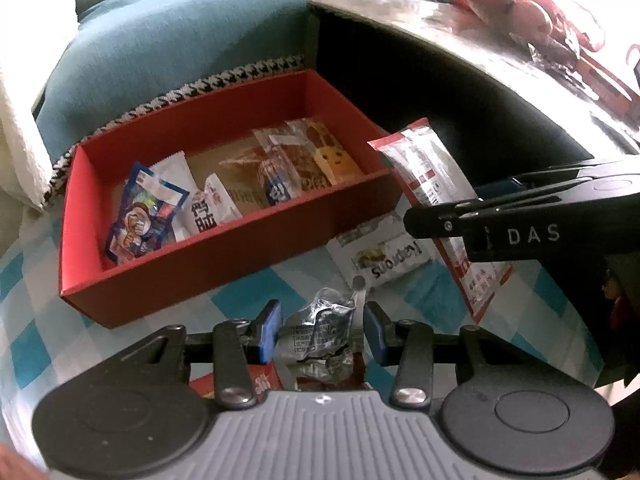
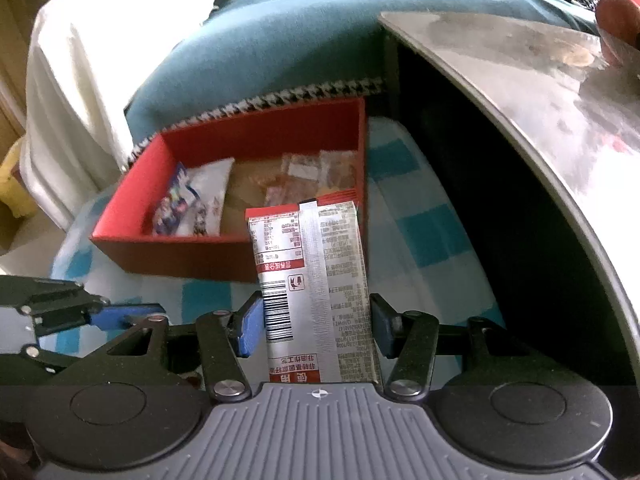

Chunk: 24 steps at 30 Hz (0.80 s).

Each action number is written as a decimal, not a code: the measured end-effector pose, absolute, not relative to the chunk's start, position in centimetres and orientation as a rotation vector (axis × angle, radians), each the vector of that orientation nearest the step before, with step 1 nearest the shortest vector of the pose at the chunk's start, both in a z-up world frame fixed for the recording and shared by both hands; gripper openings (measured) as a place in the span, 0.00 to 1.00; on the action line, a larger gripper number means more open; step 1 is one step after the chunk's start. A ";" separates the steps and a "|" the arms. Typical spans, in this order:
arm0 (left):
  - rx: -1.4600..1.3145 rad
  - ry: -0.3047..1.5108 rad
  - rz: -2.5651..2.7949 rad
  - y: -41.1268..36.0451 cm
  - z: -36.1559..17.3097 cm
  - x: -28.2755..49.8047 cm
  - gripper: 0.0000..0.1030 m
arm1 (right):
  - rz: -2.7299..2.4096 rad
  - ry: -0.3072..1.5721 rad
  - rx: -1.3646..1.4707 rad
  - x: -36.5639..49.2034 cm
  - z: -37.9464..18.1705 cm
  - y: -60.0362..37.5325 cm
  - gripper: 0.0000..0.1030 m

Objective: Organize snacks
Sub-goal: 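Lift both held packets up toward the red box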

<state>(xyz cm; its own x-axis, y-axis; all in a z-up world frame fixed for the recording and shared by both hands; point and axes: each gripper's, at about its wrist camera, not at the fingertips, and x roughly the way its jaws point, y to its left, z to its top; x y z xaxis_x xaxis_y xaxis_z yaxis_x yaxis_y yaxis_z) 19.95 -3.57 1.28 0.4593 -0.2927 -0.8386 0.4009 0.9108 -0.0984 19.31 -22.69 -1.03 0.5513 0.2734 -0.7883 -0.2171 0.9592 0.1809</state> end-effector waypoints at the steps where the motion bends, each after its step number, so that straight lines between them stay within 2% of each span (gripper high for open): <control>1: 0.118 1.002 -0.426 -3.5 1.4 20.0 0.37 | 0.292 0.938 0.065 19.4 -0.9 -22.6 0.60; 24: 0.094 0.940 -0.405 -2.9 3.3 20.4 0.34 | 0.298 0.887 0.085 19.9 0.7 -21.9 0.60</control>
